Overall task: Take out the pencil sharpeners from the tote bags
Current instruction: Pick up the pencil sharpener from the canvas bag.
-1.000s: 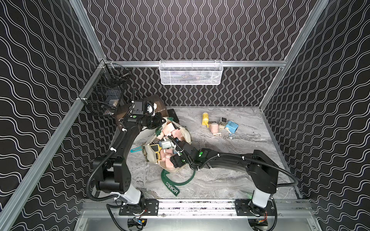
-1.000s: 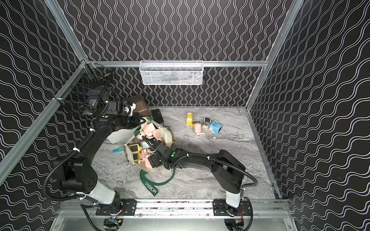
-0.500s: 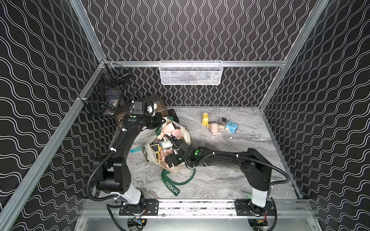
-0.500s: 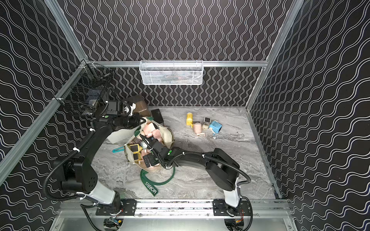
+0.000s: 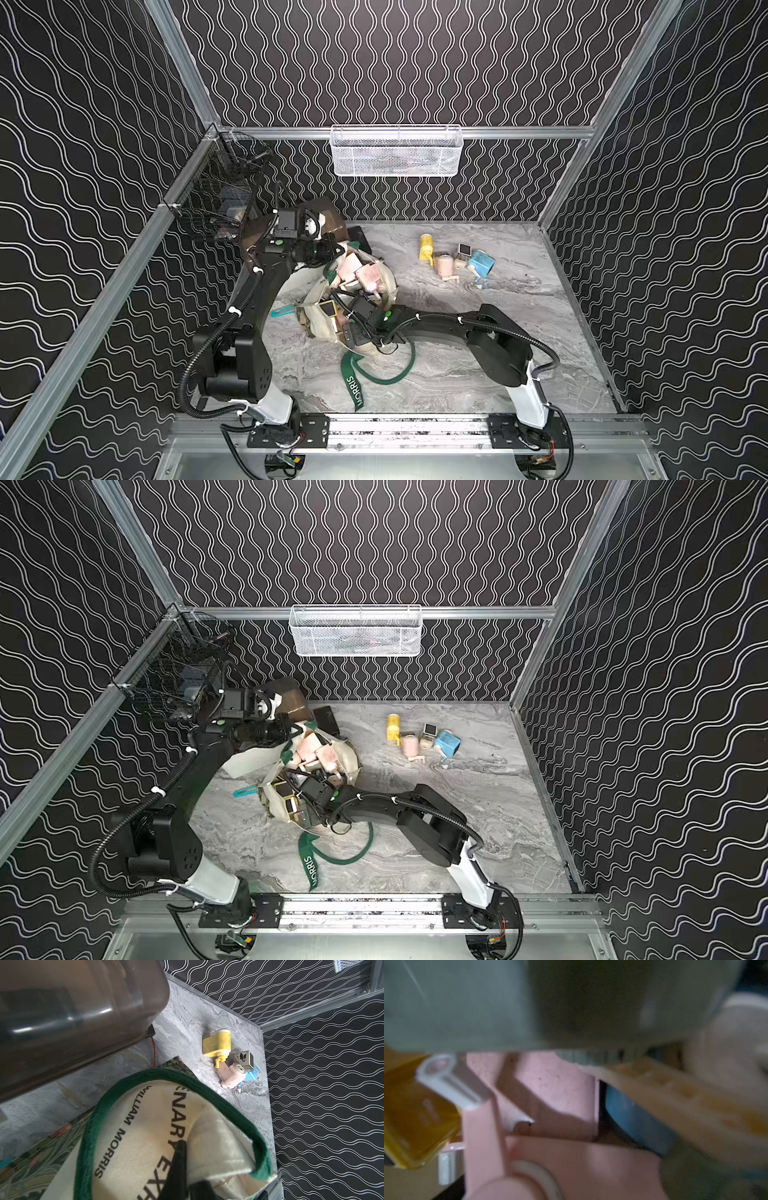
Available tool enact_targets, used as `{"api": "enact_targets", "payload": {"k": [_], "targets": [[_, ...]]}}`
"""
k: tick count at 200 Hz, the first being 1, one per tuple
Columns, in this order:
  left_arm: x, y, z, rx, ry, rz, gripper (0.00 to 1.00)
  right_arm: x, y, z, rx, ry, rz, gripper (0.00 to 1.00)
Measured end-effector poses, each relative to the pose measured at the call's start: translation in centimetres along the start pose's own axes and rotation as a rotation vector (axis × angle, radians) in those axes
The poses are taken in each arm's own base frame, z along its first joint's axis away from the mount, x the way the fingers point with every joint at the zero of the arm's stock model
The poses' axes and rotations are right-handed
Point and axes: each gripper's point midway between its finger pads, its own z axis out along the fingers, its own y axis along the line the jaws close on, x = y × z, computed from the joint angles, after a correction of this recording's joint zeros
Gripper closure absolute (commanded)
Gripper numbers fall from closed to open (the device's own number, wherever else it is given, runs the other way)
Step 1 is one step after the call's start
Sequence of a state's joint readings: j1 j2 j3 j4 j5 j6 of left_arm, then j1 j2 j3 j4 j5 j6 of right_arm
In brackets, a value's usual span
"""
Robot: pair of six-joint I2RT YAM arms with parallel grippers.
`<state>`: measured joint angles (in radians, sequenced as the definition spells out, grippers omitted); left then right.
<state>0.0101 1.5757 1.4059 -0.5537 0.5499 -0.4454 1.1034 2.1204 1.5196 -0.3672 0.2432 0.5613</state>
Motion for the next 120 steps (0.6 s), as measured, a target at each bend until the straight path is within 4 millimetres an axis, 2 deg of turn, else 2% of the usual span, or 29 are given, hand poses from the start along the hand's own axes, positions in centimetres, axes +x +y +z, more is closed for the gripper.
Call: {"api": "enact_targets", "payload": {"k": [23,41,82,120], "targets": [[0.0,-0.1,0.0,0.003,0.002,0.000,1.00,0.4,-0.7,0.1,0.013,-0.017,0.005,0.12],[0.1,0.0,0.0,0.003,0.003,-0.001,1.00,0.3,-1.4,-0.8,0.013,-0.039,0.005,0.15],[0.1,0.1,0.0,-0.002,0.002,-0.002,1.00,-1.4,-0.9,-4.4,-0.058,-0.112,-0.027,0.18],[0.1,0.1,0.0,-0.003,0.002,-0.002,1.00,-2.1,-0.5,-6.8,-0.115,-0.149,-0.090,0.19]]}}
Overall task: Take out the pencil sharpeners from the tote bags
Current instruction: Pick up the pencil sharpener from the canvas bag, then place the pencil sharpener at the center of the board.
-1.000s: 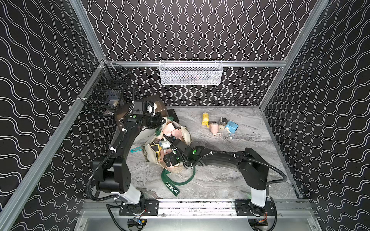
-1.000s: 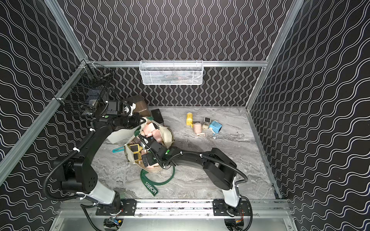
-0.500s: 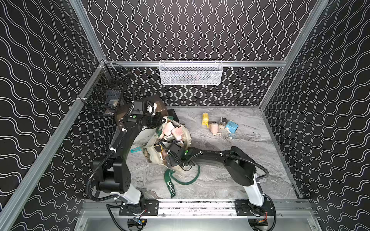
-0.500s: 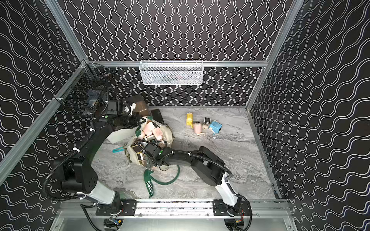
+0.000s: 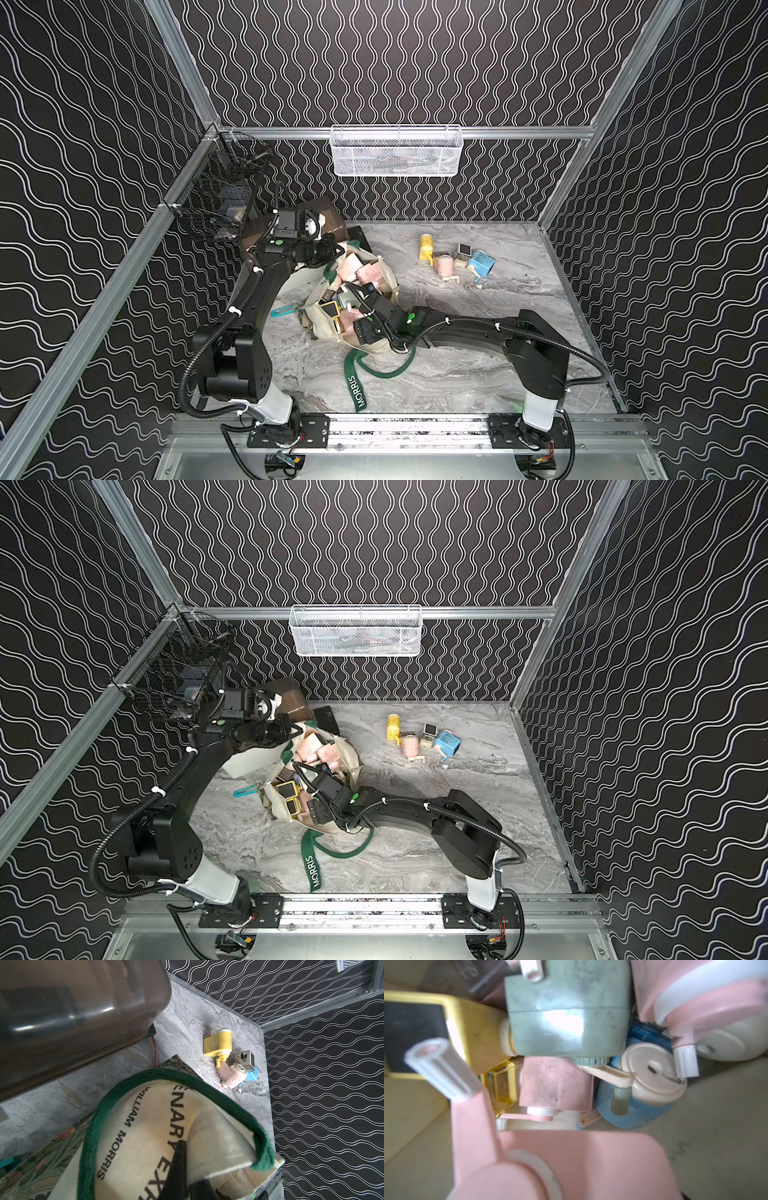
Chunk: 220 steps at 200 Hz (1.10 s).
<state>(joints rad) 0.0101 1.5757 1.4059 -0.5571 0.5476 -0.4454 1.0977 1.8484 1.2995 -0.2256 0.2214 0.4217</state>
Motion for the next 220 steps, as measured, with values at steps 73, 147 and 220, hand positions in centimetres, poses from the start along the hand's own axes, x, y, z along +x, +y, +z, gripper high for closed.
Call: {"api": "enact_targets", "payload": {"k": [73,147,220], "targets": [[0.0,0.0,0.0,-0.001,0.000,0.000,1.00,-1.6,1.1,-4.5,-0.123,-0.063,-0.082,0.20],[0.0,0.0,0.0,-0.001,0.000,0.000,1.00,-8.7,-7.2,-11.7,-0.097,-0.265,0.076,0.21],[0.0,0.0,0.0,0.002,0.001,0.000,1.00,-10.3,-32.5,-14.9,0.357,-0.380,0.615,0.21]]}}
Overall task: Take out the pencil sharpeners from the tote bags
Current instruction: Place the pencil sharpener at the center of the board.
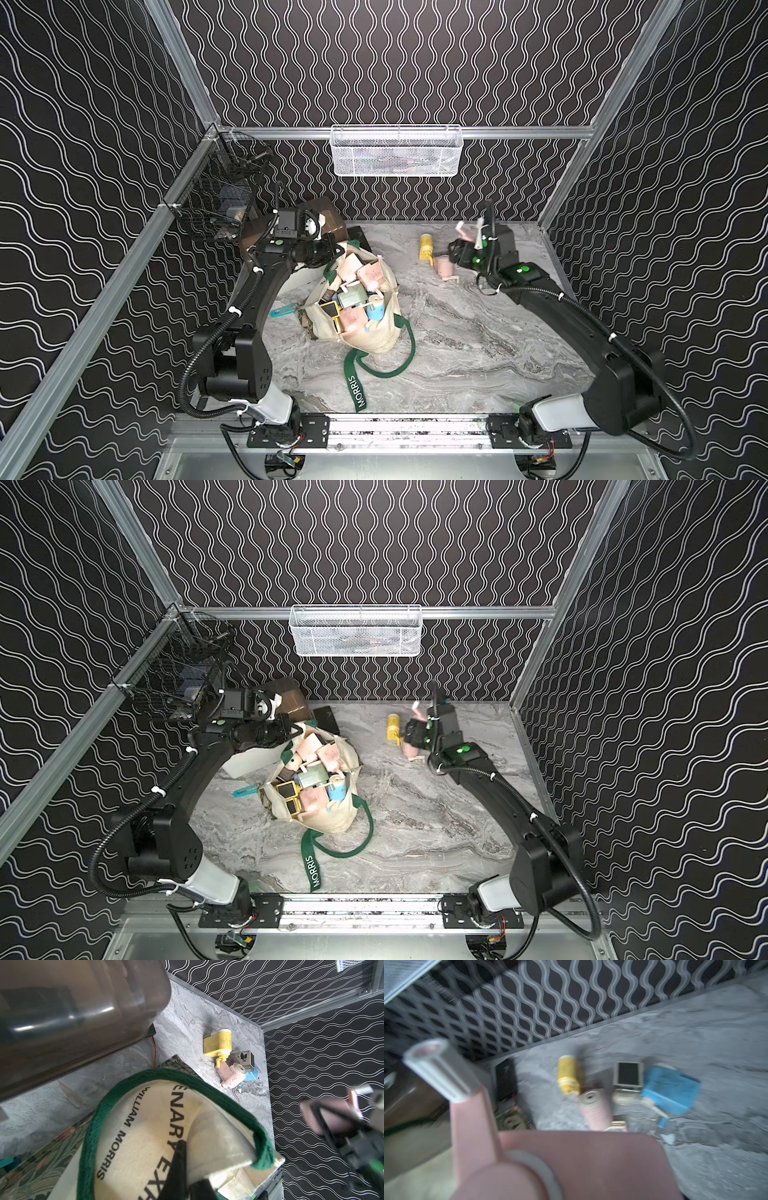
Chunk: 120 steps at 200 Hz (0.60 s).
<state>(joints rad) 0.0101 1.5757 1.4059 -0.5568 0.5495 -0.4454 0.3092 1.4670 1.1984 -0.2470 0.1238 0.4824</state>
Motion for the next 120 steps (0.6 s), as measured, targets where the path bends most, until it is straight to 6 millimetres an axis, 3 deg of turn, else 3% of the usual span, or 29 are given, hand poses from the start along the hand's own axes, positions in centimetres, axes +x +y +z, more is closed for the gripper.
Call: {"api": "enact_targets", "payload": {"k": [25,48,100,120], "targets": [[0.0,0.0,0.0,0.001,0.000,0.000,1.00,-1.2,-7.5,2.5,0.179,0.008,0.138,0.21],[0.0,0.0,0.0,0.002,0.000,0.000,1.00,-1.5,-12.1,4.7,0.282,0.034,0.214,0.21],[0.0,0.0,0.0,0.004,0.001,-0.003,1.00,-0.2,-20.6,7.7,0.443,0.114,0.330,0.21],[0.0,-0.1,0.0,0.005,0.001,-0.003,1.00,0.5,-22.2,9.2,0.470,0.160,0.351,0.22]]}}
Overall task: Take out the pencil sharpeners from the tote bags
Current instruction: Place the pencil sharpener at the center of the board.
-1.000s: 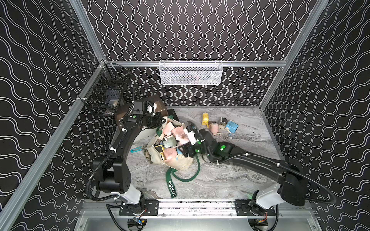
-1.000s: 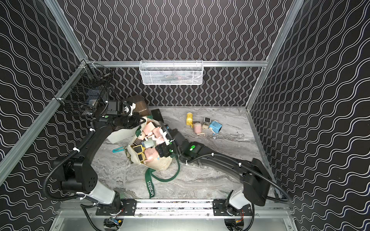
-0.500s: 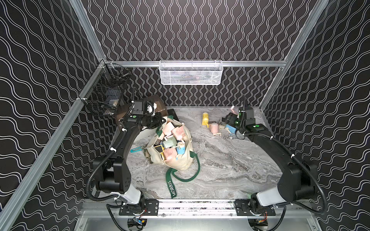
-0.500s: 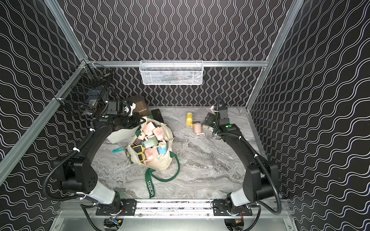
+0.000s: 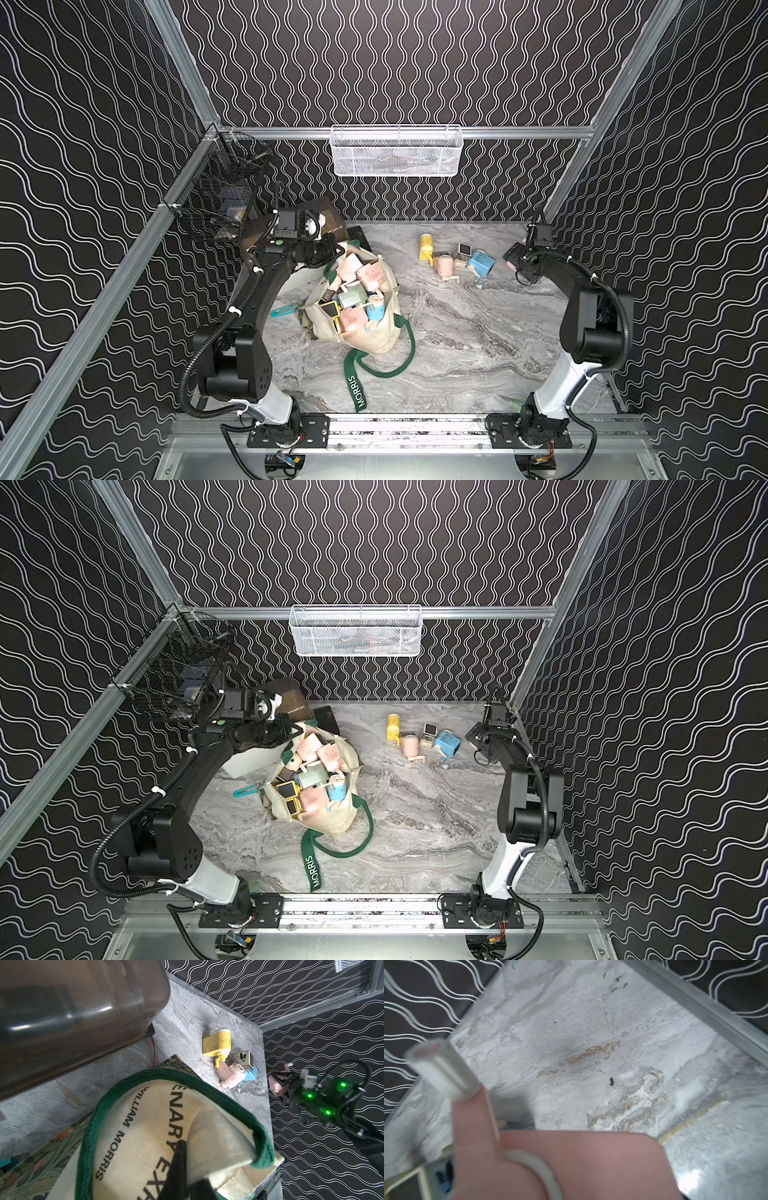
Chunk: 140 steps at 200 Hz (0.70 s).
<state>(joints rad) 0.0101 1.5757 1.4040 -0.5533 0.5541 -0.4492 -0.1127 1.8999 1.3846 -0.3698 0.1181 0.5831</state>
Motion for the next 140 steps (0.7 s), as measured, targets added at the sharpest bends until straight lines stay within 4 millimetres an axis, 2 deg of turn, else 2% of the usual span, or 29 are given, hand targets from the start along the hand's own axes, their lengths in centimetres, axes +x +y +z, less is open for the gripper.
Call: {"api": "enact_targets", "payload": {"k": [51,140], "targets": [[0.0,0.0,0.0,0.000,0.000,0.000,1.00,0.5,-0.6,3.6,0.050,0.078,-0.015,0.19],[0.0,0.0,0.0,0.000,0.000,0.000,1.00,2.2,0.3,6.1,0.050,0.161,-0.079,0.14]]}}
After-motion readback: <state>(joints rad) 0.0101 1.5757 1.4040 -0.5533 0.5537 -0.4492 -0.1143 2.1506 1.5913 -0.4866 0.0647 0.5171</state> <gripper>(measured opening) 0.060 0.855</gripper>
